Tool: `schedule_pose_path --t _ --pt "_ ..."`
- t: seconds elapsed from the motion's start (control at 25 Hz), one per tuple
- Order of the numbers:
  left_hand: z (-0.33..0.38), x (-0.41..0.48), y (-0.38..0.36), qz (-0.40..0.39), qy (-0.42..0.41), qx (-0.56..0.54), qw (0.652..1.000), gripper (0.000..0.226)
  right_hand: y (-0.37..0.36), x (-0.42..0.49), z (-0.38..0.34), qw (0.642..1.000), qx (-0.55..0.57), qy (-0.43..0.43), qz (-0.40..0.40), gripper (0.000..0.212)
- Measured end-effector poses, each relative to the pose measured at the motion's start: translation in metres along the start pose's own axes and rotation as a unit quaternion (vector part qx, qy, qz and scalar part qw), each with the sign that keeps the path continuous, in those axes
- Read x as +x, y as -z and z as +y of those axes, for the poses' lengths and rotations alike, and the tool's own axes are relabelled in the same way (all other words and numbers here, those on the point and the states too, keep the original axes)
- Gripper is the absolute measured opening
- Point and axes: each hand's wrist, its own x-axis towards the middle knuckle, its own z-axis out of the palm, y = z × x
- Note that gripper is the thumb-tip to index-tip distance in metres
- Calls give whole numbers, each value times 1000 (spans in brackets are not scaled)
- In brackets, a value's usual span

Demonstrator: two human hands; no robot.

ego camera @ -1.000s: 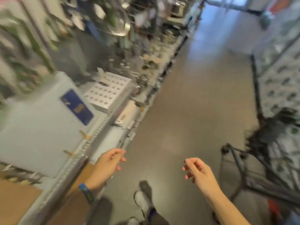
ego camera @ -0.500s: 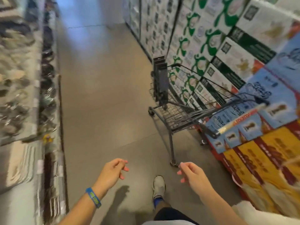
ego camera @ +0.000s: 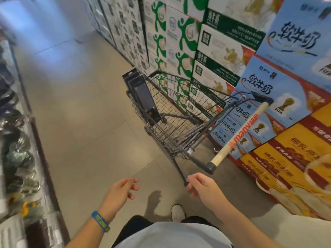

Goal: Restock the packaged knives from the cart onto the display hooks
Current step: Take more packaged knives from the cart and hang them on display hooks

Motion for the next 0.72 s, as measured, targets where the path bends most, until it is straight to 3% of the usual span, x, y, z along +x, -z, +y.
schedule_pose_path --t 0.16,0.32,0.52,0.64,0.72 --pt "52 43 -20 -45 -29 62 997 24 5 22 -27 1000 22 -4 0 22" --pt "119 108 -58 -110 -143 150 972 21 -1 45 -55 999 52 4 17 21" --pt "167 206 -127 -212 -208 227 927 13 -3 100 -92 987 102 -37 122 20" --pt "172 256 -162 -245 -222 320 888 36 -8 127 -105 972 116 -103 175 20" --pt "175 276 -184 -282 -232 393 844 53 -12 146 -108 953 130 -150 230 18"
